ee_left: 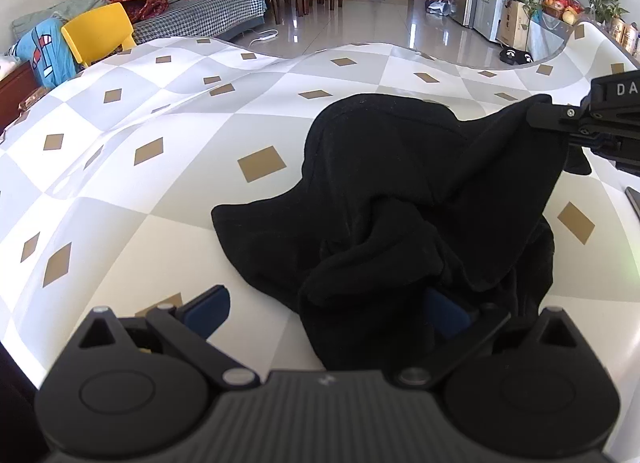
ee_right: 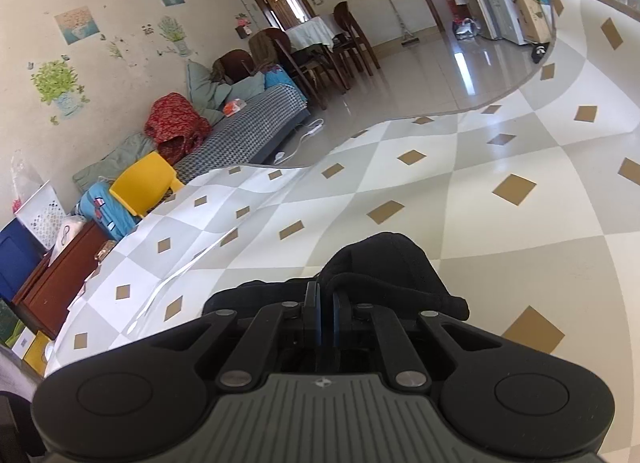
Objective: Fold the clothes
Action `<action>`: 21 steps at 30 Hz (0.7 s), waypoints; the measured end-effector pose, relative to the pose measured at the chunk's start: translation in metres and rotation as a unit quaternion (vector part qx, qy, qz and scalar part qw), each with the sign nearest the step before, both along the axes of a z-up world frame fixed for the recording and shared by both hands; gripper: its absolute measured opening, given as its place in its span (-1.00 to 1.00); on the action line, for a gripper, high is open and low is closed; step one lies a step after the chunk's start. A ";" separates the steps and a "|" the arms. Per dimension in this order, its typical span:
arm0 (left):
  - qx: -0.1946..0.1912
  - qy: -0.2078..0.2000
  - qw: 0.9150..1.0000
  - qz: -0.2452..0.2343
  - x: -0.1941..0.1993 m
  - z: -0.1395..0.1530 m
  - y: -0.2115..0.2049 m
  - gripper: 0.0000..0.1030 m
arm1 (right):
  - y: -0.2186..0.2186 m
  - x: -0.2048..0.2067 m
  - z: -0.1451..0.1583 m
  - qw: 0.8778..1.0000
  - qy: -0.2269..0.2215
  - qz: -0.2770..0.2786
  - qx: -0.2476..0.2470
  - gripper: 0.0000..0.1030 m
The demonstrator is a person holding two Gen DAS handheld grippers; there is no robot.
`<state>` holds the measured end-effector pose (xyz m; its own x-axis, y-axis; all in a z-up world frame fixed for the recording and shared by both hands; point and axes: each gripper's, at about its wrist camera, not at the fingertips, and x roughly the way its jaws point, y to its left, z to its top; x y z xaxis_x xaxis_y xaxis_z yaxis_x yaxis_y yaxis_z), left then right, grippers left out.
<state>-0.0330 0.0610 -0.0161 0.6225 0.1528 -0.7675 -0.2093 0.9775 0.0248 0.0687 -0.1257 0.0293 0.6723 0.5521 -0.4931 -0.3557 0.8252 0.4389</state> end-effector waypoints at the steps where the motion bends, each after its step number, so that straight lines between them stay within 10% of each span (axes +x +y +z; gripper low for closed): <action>1: -0.001 -0.001 1.000 0.003 -0.001 0.001 0.002 1.00 | 0.003 -0.003 0.003 1.000 -0.005 0.009 0.001 -0.86; 21: -0.011 -0.010 0.999 0.046 -0.021 0.010 0.038 1.00 | 0.071 -0.035 -0.015 0.982 -0.004 0.177 -0.069 -0.81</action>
<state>-0.0536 0.0993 -0.0060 0.6223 0.1932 -0.7585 -0.2986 0.9544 -0.0019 0.0334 -0.0549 0.0141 0.4544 0.6801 -0.5753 -0.6332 0.7009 0.3284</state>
